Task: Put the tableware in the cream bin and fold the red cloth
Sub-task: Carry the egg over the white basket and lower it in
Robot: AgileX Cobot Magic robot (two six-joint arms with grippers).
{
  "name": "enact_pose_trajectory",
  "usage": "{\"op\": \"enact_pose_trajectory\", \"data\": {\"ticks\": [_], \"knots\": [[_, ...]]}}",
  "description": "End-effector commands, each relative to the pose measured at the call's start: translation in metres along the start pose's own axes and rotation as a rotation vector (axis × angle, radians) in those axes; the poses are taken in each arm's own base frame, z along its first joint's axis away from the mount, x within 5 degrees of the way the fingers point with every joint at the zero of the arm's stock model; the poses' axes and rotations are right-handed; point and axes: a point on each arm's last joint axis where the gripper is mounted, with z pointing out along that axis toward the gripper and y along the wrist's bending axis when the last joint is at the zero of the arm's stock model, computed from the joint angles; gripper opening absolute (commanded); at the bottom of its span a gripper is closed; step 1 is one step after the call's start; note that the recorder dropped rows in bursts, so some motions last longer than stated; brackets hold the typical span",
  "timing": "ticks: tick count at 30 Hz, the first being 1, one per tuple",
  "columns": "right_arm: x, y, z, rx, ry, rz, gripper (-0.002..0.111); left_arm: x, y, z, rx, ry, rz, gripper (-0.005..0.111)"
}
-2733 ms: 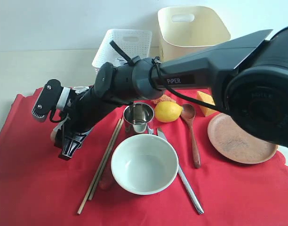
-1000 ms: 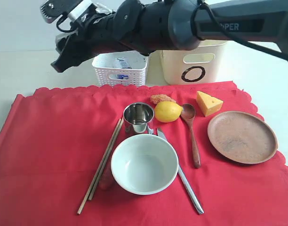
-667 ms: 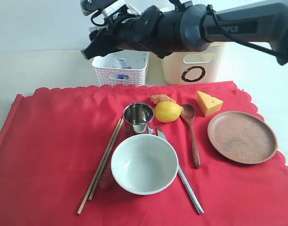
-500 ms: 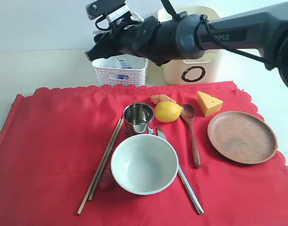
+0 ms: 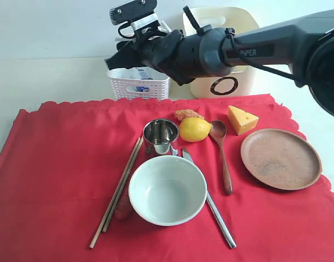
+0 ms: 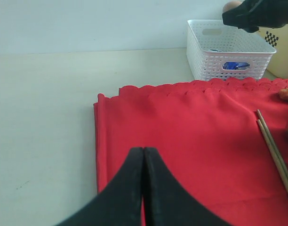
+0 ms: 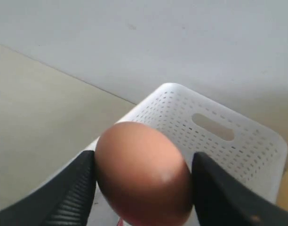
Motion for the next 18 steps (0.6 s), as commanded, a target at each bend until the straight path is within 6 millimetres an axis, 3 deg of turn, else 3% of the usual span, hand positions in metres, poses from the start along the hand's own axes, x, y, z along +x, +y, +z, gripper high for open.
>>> {"op": "enact_pose_trajectory", "data": {"ticks": [1, 7, 13, 18], "knots": [[-0.0021, -0.0040, 0.0008, 0.027, -0.017, 0.006, 0.020, -0.0018, -0.0001, -0.0002, 0.003, -0.011, -0.002, 0.000], [-0.0032, -0.0085, 0.0011, 0.077, -0.040, 0.032, 0.048, -0.0018, -0.0001, -0.0002, 0.003, -0.011, -0.002, 0.000], [0.0008, -0.0113, 0.0037, 0.116, -0.049, 0.041, 0.069, -0.0018, -0.0001, -0.0002, 0.003, -0.011, -0.002, 0.000], [0.0004, -0.0122, 0.0035, 0.126, -0.054, 0.045, 0.075, -0.0018, -0.0001, -0.0002, 0.003, -0.011, -0.002, 0.000]]}}
